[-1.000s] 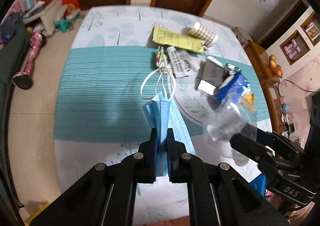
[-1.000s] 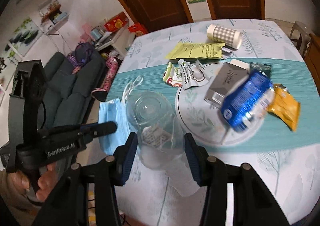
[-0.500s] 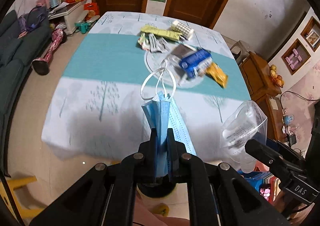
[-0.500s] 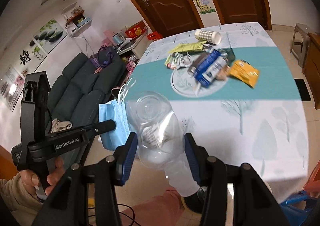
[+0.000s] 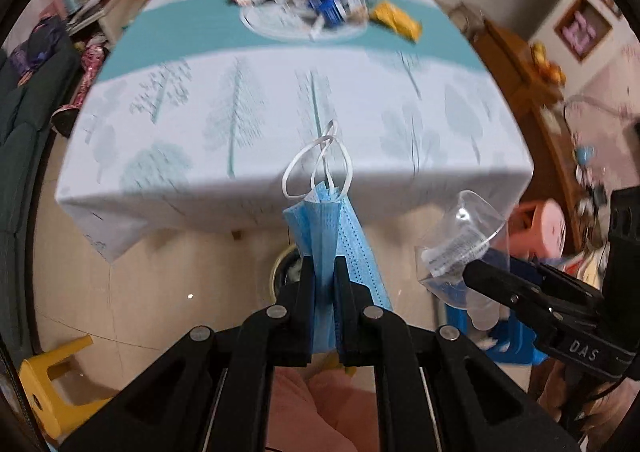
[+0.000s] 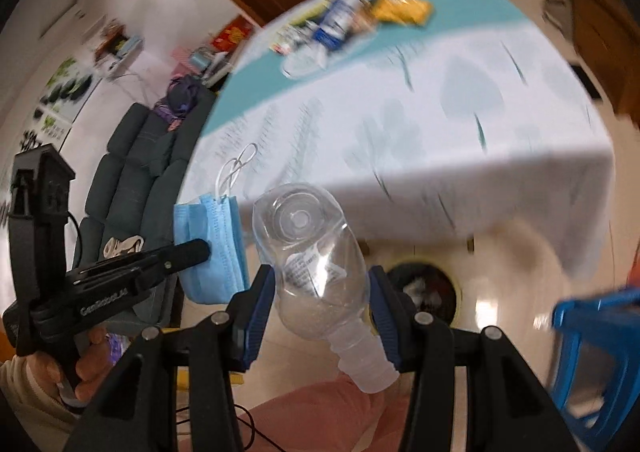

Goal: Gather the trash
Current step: 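Carry the mask and plastic bottle in both tools over the black bin, then open both tools to drop the mask and bottle into the bin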

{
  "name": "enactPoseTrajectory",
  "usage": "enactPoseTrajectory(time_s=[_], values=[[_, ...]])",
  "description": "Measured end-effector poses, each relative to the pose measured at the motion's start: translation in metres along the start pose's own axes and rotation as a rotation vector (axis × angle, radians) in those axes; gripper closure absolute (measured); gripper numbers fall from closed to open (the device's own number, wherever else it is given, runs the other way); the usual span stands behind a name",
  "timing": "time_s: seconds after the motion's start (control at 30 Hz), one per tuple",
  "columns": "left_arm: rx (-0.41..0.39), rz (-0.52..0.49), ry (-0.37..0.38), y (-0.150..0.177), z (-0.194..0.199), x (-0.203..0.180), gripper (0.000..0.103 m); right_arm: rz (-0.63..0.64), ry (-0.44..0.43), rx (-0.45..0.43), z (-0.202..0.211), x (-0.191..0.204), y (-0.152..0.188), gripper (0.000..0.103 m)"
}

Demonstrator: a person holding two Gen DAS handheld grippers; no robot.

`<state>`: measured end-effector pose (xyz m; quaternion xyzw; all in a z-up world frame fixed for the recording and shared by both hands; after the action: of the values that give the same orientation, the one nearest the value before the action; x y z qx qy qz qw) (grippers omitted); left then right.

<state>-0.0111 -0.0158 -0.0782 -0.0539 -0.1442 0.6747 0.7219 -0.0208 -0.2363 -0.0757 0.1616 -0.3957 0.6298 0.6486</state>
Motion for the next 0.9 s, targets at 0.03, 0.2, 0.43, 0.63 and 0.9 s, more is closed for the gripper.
enactPoseTrajectory(time_s=[0.03, 0.2, 0.43, 0.63, 0.9], values=[[0.008, -0.016, 0.002, 0.004, -0.005, -0.003, 0.097, -0.025, 0.005, 0.003, -0.004, -0.008, 0.008, 0.055], [0.067, -0.119, 0.008, 0.028, -0.048, -0.026, 0.097, -0.163, 0.043, -0.009, -0.026, -0.05, 0.041, 0.055], [0.111, -0.223, 0.004, 0.054, -0.109, -0.049, 0.097, -0.298, 0.083, -0.04, -0.057, -0.101, 0.077, 0.055], [0.126, -0.294, -0.002, 0.066, -0.167, -0.066, 0.097, -0.392, 0.121, -0.07, -0.084, -0.143, 0.104, 0.055], [0.118, -0.359, -0.002, 0.072, -0.235, -0.084, 0.095, -0.457, 0.163, -0.086, -0.126, -0.188, 0.13, 0.055]])
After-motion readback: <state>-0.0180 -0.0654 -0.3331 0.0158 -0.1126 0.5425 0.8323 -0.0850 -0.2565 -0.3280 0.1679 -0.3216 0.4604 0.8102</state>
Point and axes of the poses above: each gripper's, at about its wrist camera, not at the fingertips, and z roughly against the way its jaws point, x to its left, y to its underside, the point moved 2 cm from there along -z, roughly the way its jaws point, and after that the axes turned 15 degrees about -y, right-handed, at the moved point
